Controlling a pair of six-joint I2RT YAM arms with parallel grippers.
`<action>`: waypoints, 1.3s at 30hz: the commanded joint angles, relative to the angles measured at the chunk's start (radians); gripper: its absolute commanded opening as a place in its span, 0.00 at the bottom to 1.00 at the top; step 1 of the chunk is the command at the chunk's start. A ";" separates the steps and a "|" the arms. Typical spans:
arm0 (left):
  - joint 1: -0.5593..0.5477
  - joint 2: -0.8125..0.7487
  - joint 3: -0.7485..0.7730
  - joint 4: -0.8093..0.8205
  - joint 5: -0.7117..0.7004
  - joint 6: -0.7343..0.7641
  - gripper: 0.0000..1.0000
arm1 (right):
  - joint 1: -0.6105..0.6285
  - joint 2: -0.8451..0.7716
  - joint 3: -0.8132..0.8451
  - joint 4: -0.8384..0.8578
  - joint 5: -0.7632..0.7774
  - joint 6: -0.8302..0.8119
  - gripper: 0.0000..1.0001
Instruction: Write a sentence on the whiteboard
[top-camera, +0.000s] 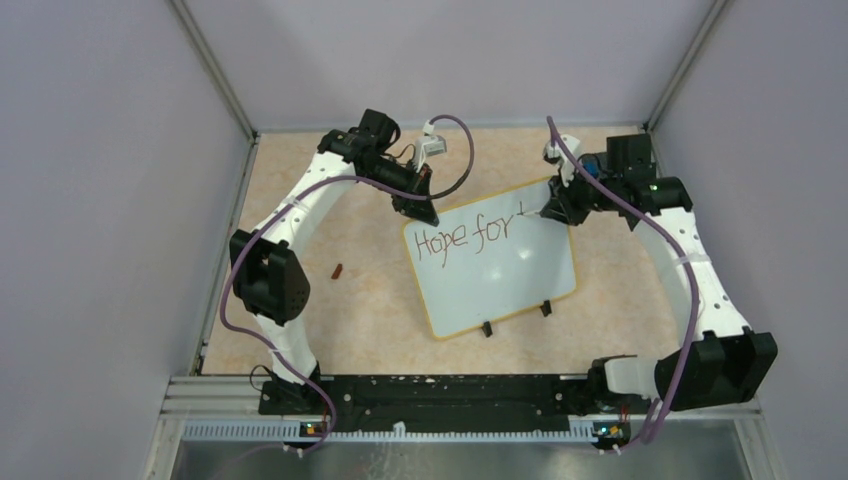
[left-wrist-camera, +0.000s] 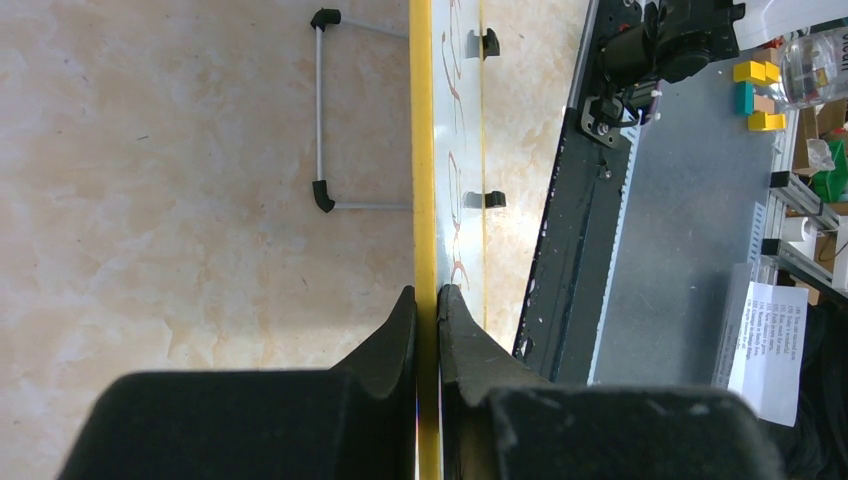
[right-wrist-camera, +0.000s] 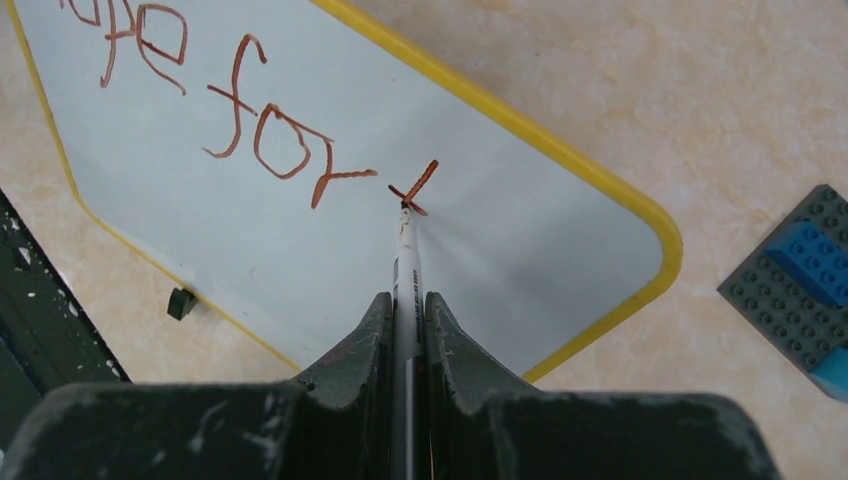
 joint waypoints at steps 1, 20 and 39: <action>-0.016 -0.020 -0.019 0.036 -0.040 0.057 0.00 | 0.001 -0.045 -0.039 0.005 0.019 -0.029 0.00; -0.016 -0.025 -0.024 0.040 -0.043 0.056 0.00 | -0.012 -0.062 -0.027 -0.018 0.083 -0.064 0.00; -0.018 -0.027 -0.024 0.039 -0.040 0.060 0.00 | -0.015 -0.026 0.104 -0.018 0.069 -0.020 0.00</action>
